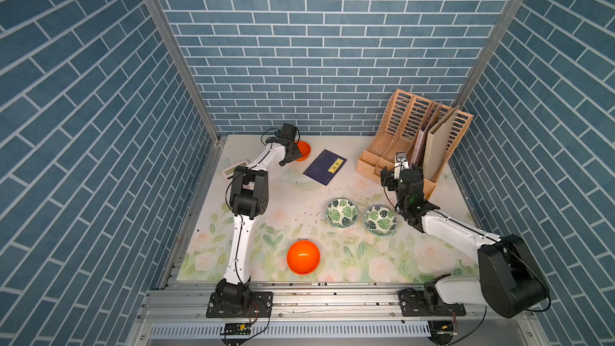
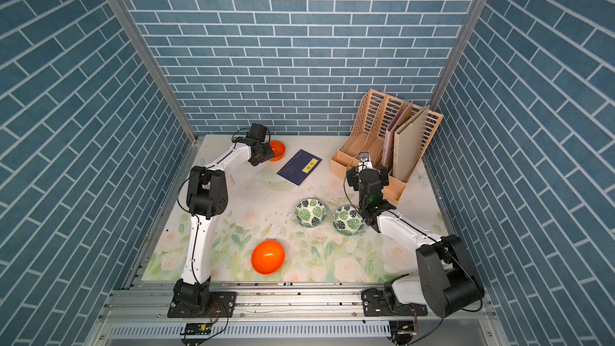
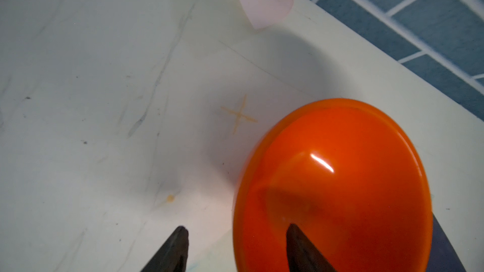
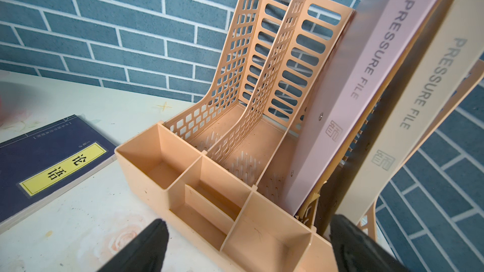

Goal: Stack the bowls
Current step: Pick up the bowl from the center of the board.

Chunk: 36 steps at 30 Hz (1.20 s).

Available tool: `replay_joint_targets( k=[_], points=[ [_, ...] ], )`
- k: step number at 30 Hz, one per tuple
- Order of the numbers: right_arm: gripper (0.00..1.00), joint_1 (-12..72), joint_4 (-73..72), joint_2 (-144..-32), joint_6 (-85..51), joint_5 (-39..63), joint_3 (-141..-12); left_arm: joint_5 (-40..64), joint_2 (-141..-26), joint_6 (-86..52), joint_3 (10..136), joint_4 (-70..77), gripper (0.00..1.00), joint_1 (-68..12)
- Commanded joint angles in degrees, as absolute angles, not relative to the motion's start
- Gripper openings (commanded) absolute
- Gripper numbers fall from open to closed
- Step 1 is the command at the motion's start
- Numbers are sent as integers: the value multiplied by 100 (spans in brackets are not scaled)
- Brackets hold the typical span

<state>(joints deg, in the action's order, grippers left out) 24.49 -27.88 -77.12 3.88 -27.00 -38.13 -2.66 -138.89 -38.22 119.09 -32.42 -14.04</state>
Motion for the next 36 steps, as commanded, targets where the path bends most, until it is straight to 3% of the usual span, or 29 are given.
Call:
replay_joint_targets(
  k=[1,13,23,29,36],
  points=[
    [100,2487,-2801,-7846,309,-2780,-3752,-174,-14007,-3841,11835,-3091,54,-1389],
    [100,2522,-2749,-7953,377,-2847,-3843,57,-14291,-3842,12026,-3120,31,-1326],
    [100,2569,-2763,-8099,317,-2813,-3858,122,-13960,-3816,11669,-2899,0,-1323],
    [100,2627,-2696,-8037,313,-2813,-3826,297,-13044,-3350,10630,-2849,0,-1330],
    [100,2675,-2531,-8091,159,-2778,-3904,826,-10902,-3144,7955,-2381,1,-1383]
  ],
)
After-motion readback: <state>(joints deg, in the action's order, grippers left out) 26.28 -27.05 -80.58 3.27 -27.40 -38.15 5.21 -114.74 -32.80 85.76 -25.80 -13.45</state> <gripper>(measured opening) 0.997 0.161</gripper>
